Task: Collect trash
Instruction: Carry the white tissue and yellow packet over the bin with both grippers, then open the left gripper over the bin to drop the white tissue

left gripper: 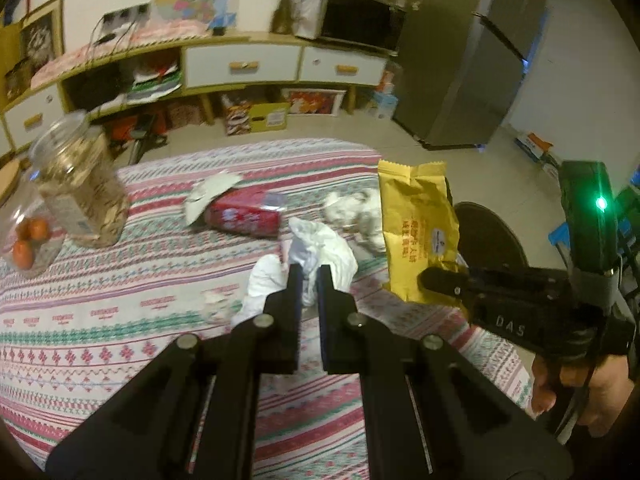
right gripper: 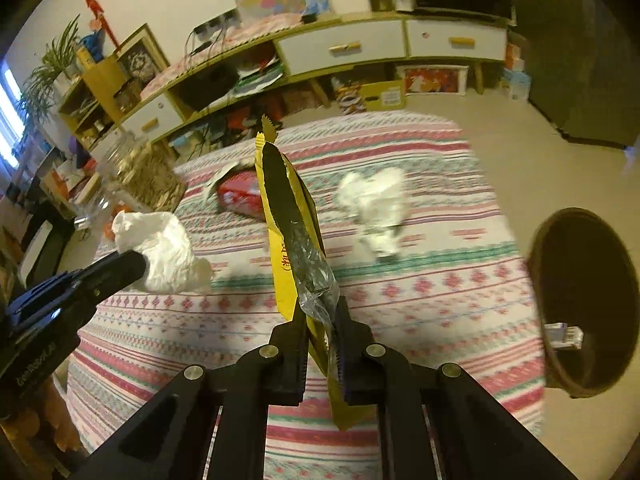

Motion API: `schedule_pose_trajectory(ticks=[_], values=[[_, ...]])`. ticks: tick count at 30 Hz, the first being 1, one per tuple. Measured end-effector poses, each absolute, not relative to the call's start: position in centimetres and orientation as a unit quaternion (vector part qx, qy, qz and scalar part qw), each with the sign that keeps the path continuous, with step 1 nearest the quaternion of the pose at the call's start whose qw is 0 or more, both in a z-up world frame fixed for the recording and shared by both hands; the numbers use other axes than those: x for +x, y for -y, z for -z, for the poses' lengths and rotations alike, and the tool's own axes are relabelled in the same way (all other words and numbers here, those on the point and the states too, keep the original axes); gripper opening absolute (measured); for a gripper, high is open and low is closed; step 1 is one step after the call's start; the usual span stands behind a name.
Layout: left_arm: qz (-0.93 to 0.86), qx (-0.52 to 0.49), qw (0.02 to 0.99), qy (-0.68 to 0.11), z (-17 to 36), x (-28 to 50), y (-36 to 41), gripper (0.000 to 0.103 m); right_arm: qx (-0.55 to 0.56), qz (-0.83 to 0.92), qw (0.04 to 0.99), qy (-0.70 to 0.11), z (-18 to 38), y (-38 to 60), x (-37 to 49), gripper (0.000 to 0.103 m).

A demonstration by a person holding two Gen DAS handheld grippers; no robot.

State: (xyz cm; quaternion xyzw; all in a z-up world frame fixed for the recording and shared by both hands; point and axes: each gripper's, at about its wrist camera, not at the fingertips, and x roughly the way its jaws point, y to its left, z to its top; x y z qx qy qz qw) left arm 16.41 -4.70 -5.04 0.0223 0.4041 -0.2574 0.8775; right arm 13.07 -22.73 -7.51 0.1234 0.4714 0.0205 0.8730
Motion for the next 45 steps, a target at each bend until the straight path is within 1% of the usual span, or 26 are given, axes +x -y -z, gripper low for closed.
schedule_pose_trajectory(ticks=[8, 20, 31, 37, 41, 42, 44, 45], values=[[0.301, 0.060, 0.880, -0.363, 3.6, 12.8, 10.8, 0.008, 0.134, 0.042, 0.877, -0.460, 6.5, 30.4, 9.5, 0.012], [0.379, 0.116, 0.849, -0.350, 4.1, 9.4, 23.4, 0.008, 0.174, 0.140, 0.868, -0.443, 6.6, 42.3, 2.3, 0.012], [0.420, 0.179, 0.818, -0.351, 6.8, 8.0, 33.8, 0.008, 0.217, 0.213, 0.845, -0.441, 8.1, 49.8, -2.0, 0.012], [0.405, 0.198, 0.809, -0.377, 8.6, 8.5, 37.0, 0.008, 0.252, 0.233, 0.827, -0.445, 9.6, 52.2, -3.2, 0.012], [0.404, 0.214, 0.808, -0.373, 9.3, 8.6, 38.1, 0.008, 0.266, 0.240, 0.820, -0.447, 10.3, 53.2, -3.3, 0.012], [0.406, 0.216, 0.808, -0.369, 9.4, 8.6, 38.2, 0.011, 0.268, 0.241, 0.819, -0.447, 10.4, 53.3, -3.3, 0.012], [0.403, 0.212, 0.808, -0.373, 9.6, 8.8, 38.2, 0.029, 0.268, 0.240, 0.819, -0.446, 10.5, 53.4, -3.2, 0.012], [0.396, 0.206, 0.812, -0.375, 9.5, 9.0, 38.0, 0.051, 0.268, 0.238, 0.820, -0.446, 10.5, 53.3, -3.0, 0.012]])
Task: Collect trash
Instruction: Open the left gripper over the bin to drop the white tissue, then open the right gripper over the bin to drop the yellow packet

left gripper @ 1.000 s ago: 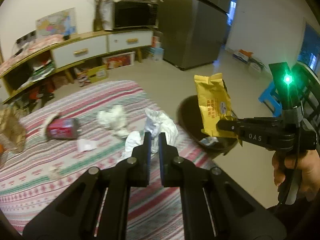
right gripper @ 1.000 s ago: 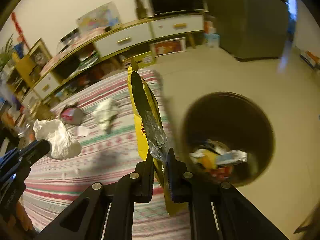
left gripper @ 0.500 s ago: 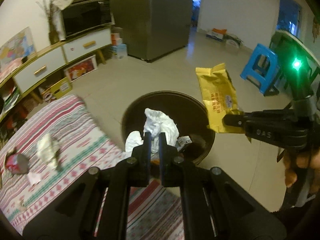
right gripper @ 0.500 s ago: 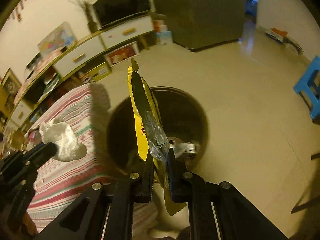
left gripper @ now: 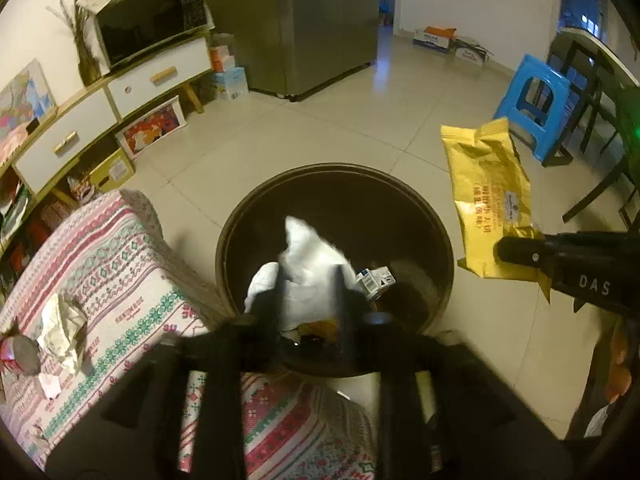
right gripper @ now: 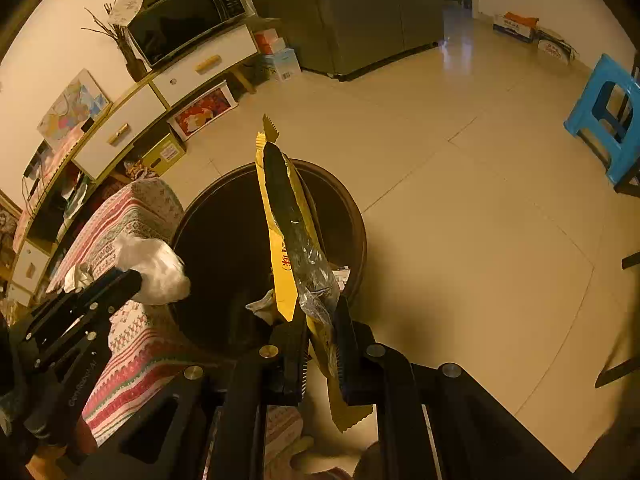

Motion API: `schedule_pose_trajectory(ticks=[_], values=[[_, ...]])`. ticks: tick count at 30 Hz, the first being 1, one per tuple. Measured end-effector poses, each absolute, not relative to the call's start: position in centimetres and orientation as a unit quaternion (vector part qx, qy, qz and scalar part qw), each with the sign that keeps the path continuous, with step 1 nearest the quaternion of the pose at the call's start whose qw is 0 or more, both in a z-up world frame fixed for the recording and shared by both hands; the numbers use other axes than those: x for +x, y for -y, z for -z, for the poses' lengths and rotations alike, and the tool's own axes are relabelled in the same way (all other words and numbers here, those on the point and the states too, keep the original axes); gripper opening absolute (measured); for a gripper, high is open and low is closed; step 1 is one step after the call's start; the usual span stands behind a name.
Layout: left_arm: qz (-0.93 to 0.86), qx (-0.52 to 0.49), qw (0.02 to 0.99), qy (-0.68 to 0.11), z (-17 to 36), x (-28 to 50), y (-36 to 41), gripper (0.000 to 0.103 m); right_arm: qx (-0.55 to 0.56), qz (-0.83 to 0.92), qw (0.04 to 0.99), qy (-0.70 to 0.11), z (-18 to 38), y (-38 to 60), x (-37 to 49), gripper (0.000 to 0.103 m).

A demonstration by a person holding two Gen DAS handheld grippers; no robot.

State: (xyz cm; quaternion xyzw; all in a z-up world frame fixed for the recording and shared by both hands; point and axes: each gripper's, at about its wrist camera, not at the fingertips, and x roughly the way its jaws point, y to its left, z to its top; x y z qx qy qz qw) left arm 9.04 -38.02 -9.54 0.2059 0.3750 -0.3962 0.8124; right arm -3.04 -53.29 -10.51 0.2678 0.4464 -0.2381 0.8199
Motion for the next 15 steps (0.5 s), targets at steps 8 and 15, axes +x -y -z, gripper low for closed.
schedule_pose_trajectory(ticks=[8, 15], values=[[0.354, 0.143, 0.843, -0.379, 7.9, 10.3, 33.5, 0.086, 0.256, 0.223, 0.823, -0.456, 11.1, 52.3, -1.5, 0.012], [0.319, 0.146, 0.854, -0.383, 7.4, 10.2, 28.7, 0.094, 0.235, 0.221, 0.821, -0.471, 11.8, 51.7, -0.4, 0.012]])
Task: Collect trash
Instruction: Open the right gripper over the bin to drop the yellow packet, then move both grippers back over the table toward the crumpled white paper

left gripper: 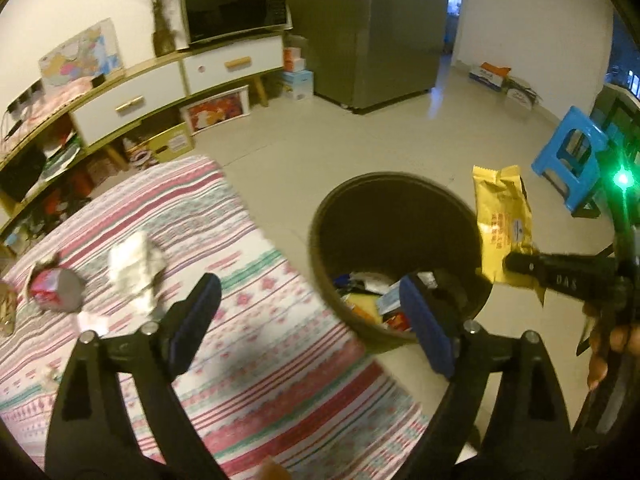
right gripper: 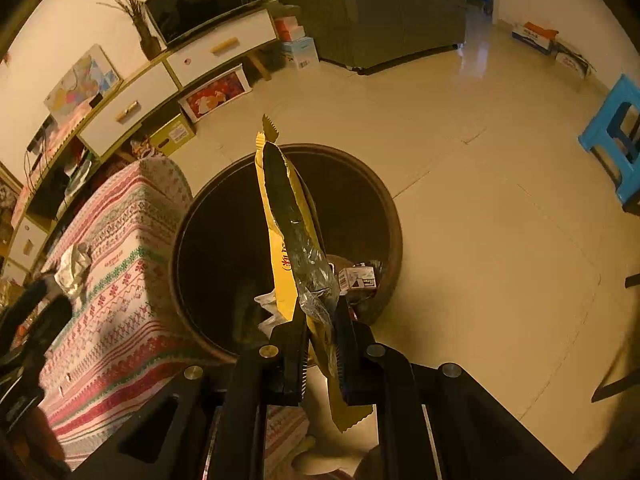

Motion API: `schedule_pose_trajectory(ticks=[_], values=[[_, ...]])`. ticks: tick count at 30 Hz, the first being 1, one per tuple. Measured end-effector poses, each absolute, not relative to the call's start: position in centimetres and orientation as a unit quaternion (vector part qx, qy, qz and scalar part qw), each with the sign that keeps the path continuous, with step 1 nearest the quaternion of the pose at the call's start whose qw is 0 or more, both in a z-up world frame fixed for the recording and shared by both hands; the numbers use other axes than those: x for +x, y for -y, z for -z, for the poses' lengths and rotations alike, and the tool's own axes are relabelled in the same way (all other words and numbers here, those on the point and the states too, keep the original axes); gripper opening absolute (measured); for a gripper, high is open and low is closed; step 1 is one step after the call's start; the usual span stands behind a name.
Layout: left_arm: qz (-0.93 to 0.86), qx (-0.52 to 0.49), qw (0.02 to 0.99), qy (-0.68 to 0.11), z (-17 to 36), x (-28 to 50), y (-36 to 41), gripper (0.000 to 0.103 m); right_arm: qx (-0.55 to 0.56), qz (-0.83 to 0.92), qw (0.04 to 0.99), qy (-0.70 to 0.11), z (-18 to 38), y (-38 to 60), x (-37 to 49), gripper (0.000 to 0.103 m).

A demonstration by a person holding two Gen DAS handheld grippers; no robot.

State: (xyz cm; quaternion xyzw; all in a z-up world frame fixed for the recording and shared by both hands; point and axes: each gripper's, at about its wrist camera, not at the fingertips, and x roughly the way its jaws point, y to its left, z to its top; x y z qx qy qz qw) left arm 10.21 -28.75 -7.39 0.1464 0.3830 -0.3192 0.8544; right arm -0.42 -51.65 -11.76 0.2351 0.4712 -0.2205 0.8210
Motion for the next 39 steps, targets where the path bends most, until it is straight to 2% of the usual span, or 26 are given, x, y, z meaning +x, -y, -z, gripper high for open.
schedule_pose_trajectory(ticks=[4, 6, 7, 8, 10, 21, 39], values=[[0.303, 0.147, 0.861, -0.382, 7.0, 9.9, 26.2, 0.096, 0.228, 0.222, 0.819, -0.477, 11.9, 51.3, 0.1, 0.013], [0.295, 0.144, 0.864, -0.381, 6.7, 10.0, 24.8, 0.098, 0.236, 0.223, 0.815, -0.480, 11.7, 51.3, 0.1, 0.020], [0.291, 0.142, 0.866, -0.382, 6.7, 10.1, 24.3, 0.099, 0.240, 0.223, 0.813, -0.481, 11.6, 51.2, 0.2, 0.035], [0.289, 0.139, 0.866, -0.383, 6.6, 10.2, 23.6, 0.099, 0.241, 0.225, 0.814, -0.479, 11.4, 51.2, 0.1, 0.057], [0.287, 0.131, 0.866, -0.387, 6.5, 10.3, 22.1, 0.100, 0.239, 0.226, 0.823, -0.463, 10.6, 50.9, -0.1, 0.070], [0.241, 0.106, 0.884, -0.386, 5.4, 10.7, 15.2, 0.101, 0.176, 0.197, 0.852, -0.451, 7.0, 46.1, 1.5, 0.074], [0.146, 0.047, 0.903, -0.402, 5.5, 13.1, 4.8, 0.101, 0.056, 0.083, 0.895, -0.434, 4.1, 30.4, 7.3, 0.086]])
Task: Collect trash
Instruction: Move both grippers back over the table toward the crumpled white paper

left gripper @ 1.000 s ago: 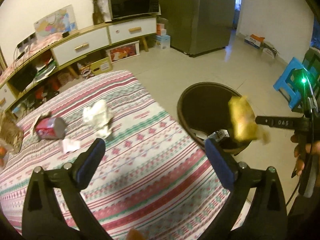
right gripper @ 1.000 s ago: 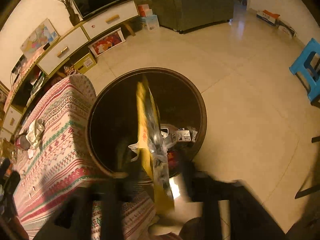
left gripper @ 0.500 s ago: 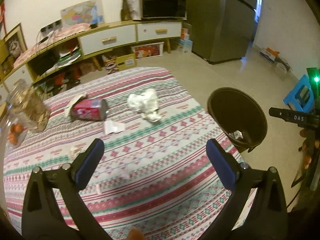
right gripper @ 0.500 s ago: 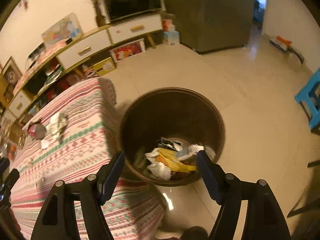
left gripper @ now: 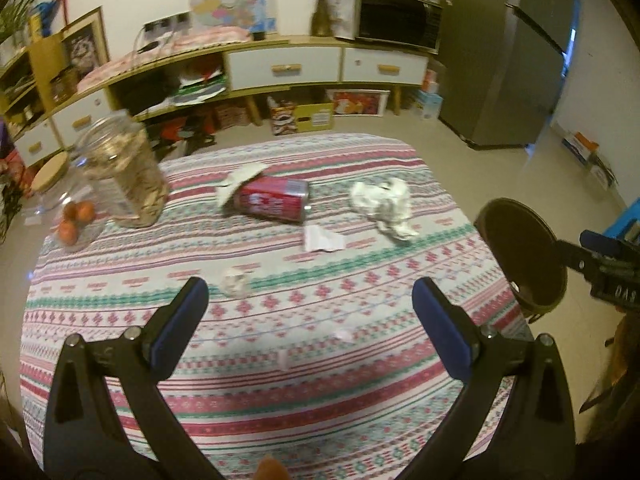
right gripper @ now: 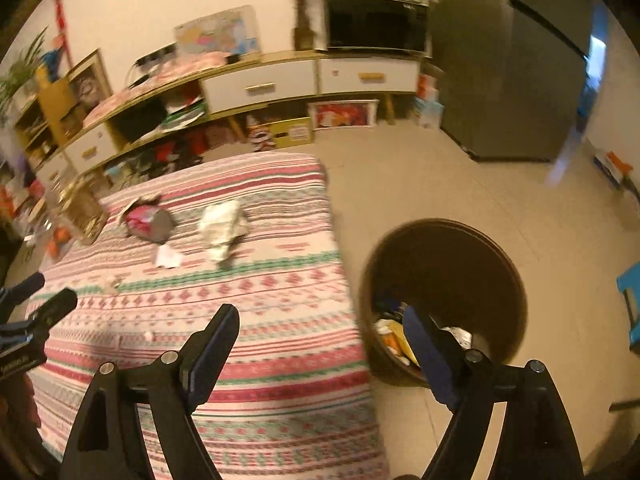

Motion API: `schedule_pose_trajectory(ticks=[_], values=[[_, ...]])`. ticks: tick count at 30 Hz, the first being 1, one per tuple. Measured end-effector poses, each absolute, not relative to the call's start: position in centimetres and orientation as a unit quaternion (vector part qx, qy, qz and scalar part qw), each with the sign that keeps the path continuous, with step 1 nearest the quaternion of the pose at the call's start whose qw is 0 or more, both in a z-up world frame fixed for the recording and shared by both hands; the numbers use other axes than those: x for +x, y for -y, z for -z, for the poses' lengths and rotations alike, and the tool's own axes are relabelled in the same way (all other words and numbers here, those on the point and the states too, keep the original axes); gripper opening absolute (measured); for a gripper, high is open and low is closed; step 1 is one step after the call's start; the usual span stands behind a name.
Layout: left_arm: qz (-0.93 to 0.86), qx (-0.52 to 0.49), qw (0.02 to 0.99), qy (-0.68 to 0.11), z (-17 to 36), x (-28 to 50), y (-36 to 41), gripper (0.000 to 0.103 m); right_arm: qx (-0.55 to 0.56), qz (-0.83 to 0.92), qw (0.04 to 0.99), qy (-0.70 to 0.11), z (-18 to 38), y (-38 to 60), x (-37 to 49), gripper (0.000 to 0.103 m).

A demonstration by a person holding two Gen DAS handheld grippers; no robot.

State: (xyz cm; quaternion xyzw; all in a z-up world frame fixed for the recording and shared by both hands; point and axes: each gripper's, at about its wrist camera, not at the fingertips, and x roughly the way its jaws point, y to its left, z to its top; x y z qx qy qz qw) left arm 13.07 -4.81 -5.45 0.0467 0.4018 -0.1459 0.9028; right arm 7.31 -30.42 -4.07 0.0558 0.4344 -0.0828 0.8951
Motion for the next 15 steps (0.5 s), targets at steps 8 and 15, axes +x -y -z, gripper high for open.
schedule_pose_trajectory(ticks=[8, 15], values=[[0.119, 0.046, 0.910, -0.395, 5.3, 14.2, 0.9, 0.101, 0.027, 0.047, 0.893, -0.446, 5.3, 25.1, 10.4, 0.086], [0.102, 0.038, 0.904, -0.414, 5.9, 15.9, -2.0, 0.101, 0.012, 0.027, 0.886, -0.462, 7.0, 21.9, 13.2, 0.086]])
